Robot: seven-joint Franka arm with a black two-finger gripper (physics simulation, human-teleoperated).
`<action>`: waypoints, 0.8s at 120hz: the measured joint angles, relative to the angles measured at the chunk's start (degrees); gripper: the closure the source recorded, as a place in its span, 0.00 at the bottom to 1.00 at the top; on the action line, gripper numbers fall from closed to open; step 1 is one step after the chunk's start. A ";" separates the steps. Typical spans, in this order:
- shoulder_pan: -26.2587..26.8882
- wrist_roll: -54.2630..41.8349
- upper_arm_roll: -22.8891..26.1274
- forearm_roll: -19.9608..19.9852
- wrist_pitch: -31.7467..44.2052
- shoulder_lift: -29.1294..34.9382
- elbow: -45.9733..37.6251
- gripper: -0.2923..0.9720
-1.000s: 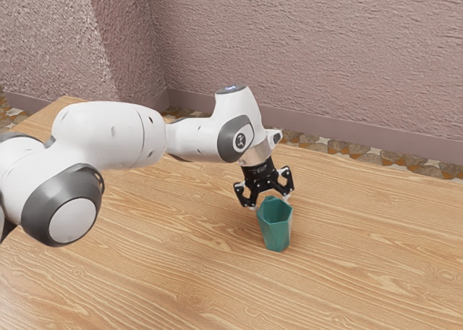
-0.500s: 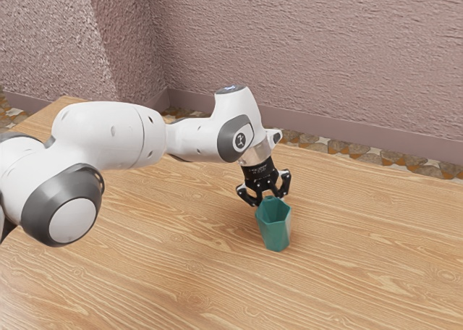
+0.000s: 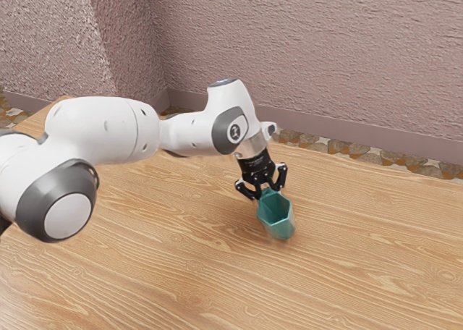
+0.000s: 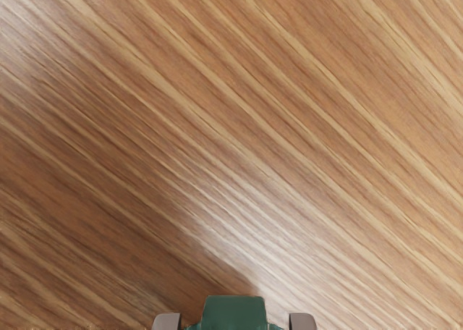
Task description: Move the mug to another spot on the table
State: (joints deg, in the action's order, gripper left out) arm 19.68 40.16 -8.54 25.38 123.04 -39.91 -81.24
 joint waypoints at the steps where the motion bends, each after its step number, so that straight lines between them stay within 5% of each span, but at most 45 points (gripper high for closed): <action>1: -0.04 0.00 0.00 0.05 -0.03 0.08 0.00 0.71; 64: -2.99 0.09 -0.30 3.16 -12.37 4.54 -3.27 0.73; 96: -5.26 -0.68 -0.46 0.60 -17.06 10.21 -12.17 0.73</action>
State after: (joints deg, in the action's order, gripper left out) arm 14.42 39.48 -9.00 25.98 105.98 -29.70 -93.41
